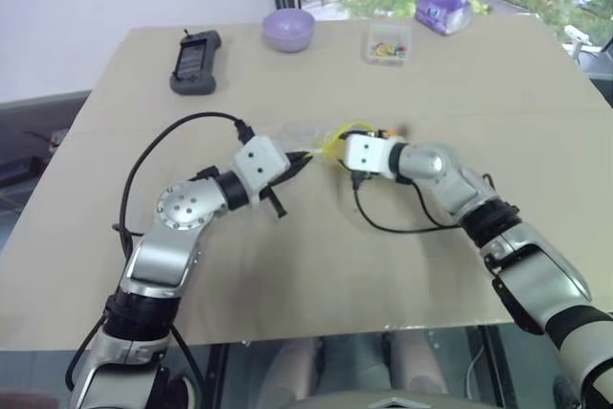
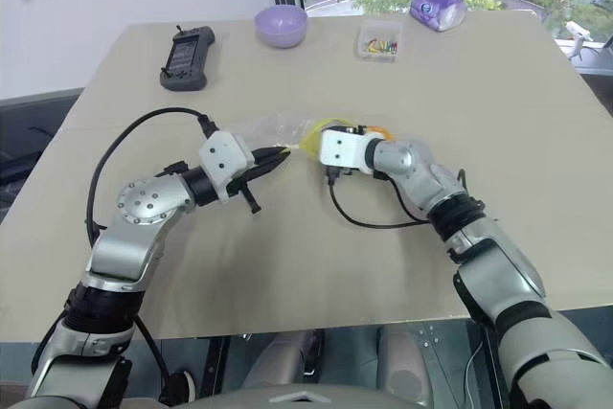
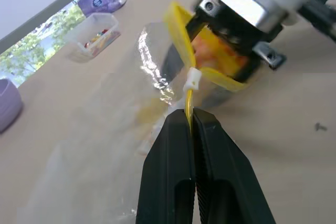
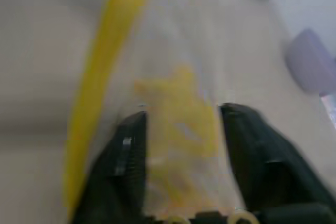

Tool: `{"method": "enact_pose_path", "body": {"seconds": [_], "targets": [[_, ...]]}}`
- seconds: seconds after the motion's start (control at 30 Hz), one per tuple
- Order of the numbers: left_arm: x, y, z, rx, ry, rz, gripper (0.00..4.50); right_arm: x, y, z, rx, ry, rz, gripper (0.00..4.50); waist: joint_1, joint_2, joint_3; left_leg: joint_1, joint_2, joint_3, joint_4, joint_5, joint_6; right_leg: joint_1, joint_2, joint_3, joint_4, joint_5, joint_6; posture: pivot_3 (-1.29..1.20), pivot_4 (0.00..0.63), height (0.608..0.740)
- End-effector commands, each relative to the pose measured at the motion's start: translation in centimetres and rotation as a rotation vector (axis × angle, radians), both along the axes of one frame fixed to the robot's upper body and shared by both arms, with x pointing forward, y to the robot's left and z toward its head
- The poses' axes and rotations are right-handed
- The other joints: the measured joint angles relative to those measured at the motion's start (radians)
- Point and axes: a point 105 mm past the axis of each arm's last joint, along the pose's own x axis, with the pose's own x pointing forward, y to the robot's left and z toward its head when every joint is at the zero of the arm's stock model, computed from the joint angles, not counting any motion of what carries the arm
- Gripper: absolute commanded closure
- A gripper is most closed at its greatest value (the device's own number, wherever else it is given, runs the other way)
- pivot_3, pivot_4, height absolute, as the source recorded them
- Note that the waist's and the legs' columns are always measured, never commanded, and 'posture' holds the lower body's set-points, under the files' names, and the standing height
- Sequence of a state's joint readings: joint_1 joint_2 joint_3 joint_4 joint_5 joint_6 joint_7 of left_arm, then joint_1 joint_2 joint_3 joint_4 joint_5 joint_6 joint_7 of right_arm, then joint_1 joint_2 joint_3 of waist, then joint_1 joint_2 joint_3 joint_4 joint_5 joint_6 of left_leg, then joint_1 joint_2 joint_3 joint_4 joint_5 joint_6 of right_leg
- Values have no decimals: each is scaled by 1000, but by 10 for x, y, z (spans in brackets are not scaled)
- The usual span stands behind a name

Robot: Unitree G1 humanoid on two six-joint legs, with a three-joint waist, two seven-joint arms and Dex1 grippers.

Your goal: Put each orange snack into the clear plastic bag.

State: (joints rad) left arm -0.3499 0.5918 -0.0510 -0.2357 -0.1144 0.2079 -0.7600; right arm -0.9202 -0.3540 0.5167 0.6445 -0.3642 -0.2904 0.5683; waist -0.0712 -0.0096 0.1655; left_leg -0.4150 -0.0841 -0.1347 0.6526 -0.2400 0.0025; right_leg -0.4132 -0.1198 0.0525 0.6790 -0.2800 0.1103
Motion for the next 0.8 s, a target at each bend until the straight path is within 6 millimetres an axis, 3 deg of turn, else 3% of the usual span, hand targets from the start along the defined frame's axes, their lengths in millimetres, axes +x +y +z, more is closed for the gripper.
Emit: {"method": "enact_pose_path", "body": {"seconds": [0.03, 0.07, 0.27, 0.47, 0.6, 0.8], "targets": [[0, 0, 15, -17, -57, -18, 4500, 8, -1, 20, -33, -156, 15, 484, -8, 0, 0, 0, 0, 0, 0, 0, 0, 0, 0, 0, 0, 0, 0, 0, 150, 740], [0, 0, 15, -17, -56, -17, 4500, 11, -3, 21, -38, -171, 5, 30, -13, 0, 0, 0, 0, 0, 0, 0, 0, 0, 1, 0, 0, 0, 0, 0, 150, 740], [2, 4, 14, -10, -60, -2, 4500, 12, -3, 37, 13, -184, 19, 30, -21, 0, 0, 0, 1, 0, 0, 0, 0, 0, 1, 0, 0, 0, 0, 0, 150, 740], [15, 18, 19, -38, -106, 115, 4500, -24, -6, 54, 121, 11, 165, 30, -20, 0, 0, 0, 1, 0, 0, 0, 0, 0, 0, 0, 0, 0, 0, 0, 150, 740], [20, 29, 14, -32, -117, 188, 4500, -55, -26, 61, 160, 211, 245, 30, -14, 0, 0, 0, 1, -1, 0, 0, 0, 2, 0, -1, 0, 0, 0, 0, 150, 740], [17, 29, 11, -63, -118, 223, 4500, -60, -61, 81, 326, 408, 157, 30, -6, 0, 0, 0, 1, -1, 0, 0, 0, 2, 0, -1, 0, 0, 0, 0, 150, 740]]}}
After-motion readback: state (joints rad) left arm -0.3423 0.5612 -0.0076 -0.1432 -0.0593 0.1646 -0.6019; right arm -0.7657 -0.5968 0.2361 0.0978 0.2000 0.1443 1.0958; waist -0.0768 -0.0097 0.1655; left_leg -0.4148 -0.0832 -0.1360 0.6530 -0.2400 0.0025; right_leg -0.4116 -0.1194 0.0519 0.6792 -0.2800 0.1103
